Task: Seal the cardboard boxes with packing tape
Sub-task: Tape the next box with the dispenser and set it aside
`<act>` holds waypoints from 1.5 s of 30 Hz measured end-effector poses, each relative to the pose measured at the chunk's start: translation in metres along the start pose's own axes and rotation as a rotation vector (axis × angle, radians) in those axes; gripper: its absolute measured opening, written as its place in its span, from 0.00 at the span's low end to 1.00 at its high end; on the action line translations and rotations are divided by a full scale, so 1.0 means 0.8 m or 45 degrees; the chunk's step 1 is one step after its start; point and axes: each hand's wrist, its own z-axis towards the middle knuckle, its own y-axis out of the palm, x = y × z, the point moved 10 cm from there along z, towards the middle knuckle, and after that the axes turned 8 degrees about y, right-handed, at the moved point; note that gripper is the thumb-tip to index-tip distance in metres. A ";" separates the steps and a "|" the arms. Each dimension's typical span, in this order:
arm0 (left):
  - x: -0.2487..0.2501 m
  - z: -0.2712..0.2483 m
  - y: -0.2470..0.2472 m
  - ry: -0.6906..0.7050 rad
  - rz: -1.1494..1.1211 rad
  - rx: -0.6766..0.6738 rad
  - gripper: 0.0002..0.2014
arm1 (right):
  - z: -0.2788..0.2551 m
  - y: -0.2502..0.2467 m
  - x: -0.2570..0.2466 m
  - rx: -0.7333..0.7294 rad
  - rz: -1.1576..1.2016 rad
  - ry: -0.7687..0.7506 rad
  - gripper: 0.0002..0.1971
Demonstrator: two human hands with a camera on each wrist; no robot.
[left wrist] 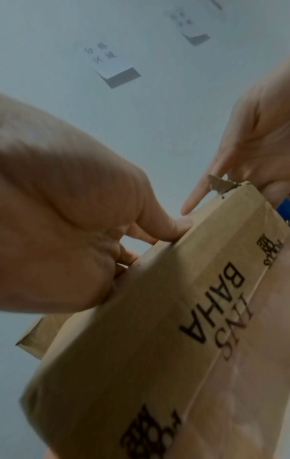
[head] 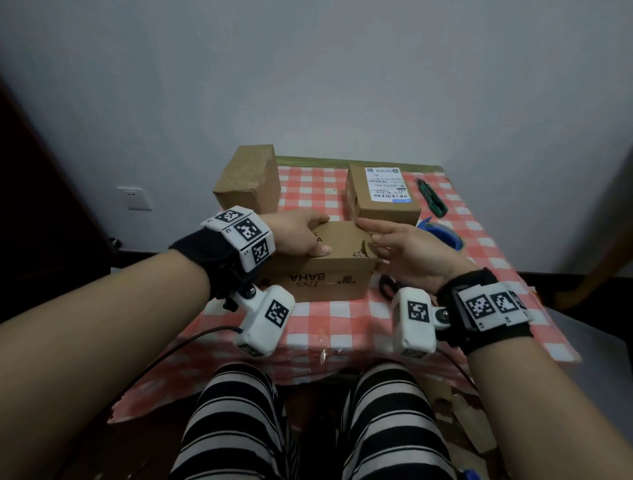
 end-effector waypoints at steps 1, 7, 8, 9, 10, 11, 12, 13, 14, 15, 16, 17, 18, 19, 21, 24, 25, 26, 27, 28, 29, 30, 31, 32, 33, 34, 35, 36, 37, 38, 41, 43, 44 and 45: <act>-0.001 0.002 0.000 -0.017 0.013 -0.015 0.35 | 0.002 0.002 0.001 -0.006 0.018 0.012 0.23; -0.005 0.007 0.005 -0.085 -0.040 -0.053 0.34 | 0.008 0.011 0.009 -0.053 0.126 0.031 0.25; -0.005 0.008 0.008 -0.100 -0.054 -0.063 0.34 | 0.008 0.010 0.010 -0.063 0.141 0.026 0.24; -0.006 0.010 0.010 -0.119 -0.072 -0.067 0.34 | 0.009 0.010 0.011 -0.070 0.154 0.021 0.24; -0.006 0.011 0.013 -0.140 -0.100 -0.067 0.35 | 0.009 0.010 0.011 -0.078 0.169 0.017 0.24; -0.006 0.013 0.015 -0.154 -0.113 -0.066 0.36 | 0.008 0.011 0.012 -0.085 0.185 0.013 0.24; -0.006 0.015 0.016 -0.160 -0.099 -0.062 0.38 | 0.007 0.011 0.012 -0.092 0.204 0.007 0.24; -0.006 0.017 0.017 -0.159 -0.061 -0.053 0.40 | 0.007 0.012 0.013 -0.102 0.220 0.001 0.24; -0.006 0.017 0.016 -0.160 -0.015 -0.041 0.41 | 0.006 0.012 0.012 -0.112 0.233 -0.007 0.24; -0.007 0.018 0.016 -0.163 0.013 -0.032 0.42 | 0.005 0.012 0.013 -0.119 0.242 -0.011 0.24; -0.009 0.019 0.017 -0.173 0.003 -0.030 0.42 | 0.004 0.012 0.013 -0.123 0.248 -0.015 0.24; -0.010 0.021 0.018 -0.182 -0.030 -0.032 0.42 | 0.004 0.012 0.013 -0.123 0.253 -0.020 0.24; -0.011 0.021 0.019 -0.192 -0.061 -0.036 0.41 | 0.003 0.011 0.013 -0.122 0.254 -0.026 0.24; -0.011 0.021 0.020 -0.199 -0.090 -0.042 0.41 | 0.003 0.010 0.013 -0.122 0.252 -0.028 0.25; -0.011 0.022 0.022 -0.215 -0.140 -0.062 0.42 | 0.003 0.010 0.013 -0.131 0.241 -0.025 0.26; -0.012 0.021 0.023 -0.235 -0.185 -0.074 0.40 | 0.004 0.010 0.011 -0.127 0.207 -0.034 0.27; -0.012 0.021 0.023 -0.244 -0.203 -0.074 0.39 | 0.004 0.009 0.009 -0.118 0.196 -0.041 0.27; -0.012 0.021 0.023 -0.251 -0.218 -0.078 0.38 | 0.005 0.009 0.008 -0.111 0.185 -0.046 0.27; -0.012 0.020 0.024 -0.254 -0.226 -0.084 0.38 | 0.005 0.009 0.006 -0.106 0.172 -0.048 0.27; -0.012 0.020 0.024 -0.254 -0.230 -0.089 0.38 | 0.006 0.009 0.005 -0.102 0.158 -0.046 0.27; -0.012 0.020 0.024 -0.252 -0.230 -0.091 0.38 | 0.006 0.009 0.005 -0.098 0.146 -0.043 0.28; -0.011 0.019 0.024 -0.250 -0.226 -0.087 0.38 | 0.006 0.009 0.004 -0.092 0.139 -0.041 0.28; -0.010 0.018 0.023 -0.246 -0.217 -0.081 0.38 | 0.006 0.009 0.004 -0.085 0.135 -0.041 0.28; -0.009 0.018 0.023 -0.240 -0.210 -0.073 0.37 | 0.006 0.008 0.004 -0.080 0.131 -0.042 0.28; -0.007 0.017 0.022 -0.230 -0.201 -0.063 0.37 | 0.006 0.008 0.004 -0.078 0.124 -0.043 0.28; -0.005 0.017 0.021 -0.219 -0.193 -0.052 0.37 | 0.006 0.008 0.004 -0.077 0.112 -0.044 0.28; -0.003 0.016 0.021 -0.209 -0.190 -0.042 0.38 | 0.006 0.007 0.004 -0.077 0.096 -0.043 0.28; -0.002 0.016 0.022 -0.201 -0.188 -0.038 0.39 | 0.006 0.007 0.004 -0.074 0.081 -0.043 0.28; -0.002 0.016 0.022 -0.195 -0.182 -0.043 0.40 | 0.006 0.006 0.004 -0.072 0.068 -0.043 0.28; -0.002 0.016 0.024 -0.195 -0.174 -0.051 0.42 | 0.006 0.006 0.004 -0.071 0.062 -0.042 0.28; -0.003 0.018 0.025 -0.219 -0.126 -0.063 0.46 | 0.004 0.006 0.004 -0.067 0.076 -0.035 0.28; -0.003 0.019 0.024 -0.239 -0.089 -0.065 0.49 | 0.004 0.007 0.005 -0.071 0.090 -0.035 0.28; -0.004 0.020 0.024 -0.245 -0.084 -0.065 0.49 | 0.004 0.007 0.005 -0.073 0.097 -0.034 0.27; -0.006 0.020 0.024 -0.253 -0.090 -0.066 0.48 | 0.003 0.007 0.005 -0.076 0.102 -0.034 0.27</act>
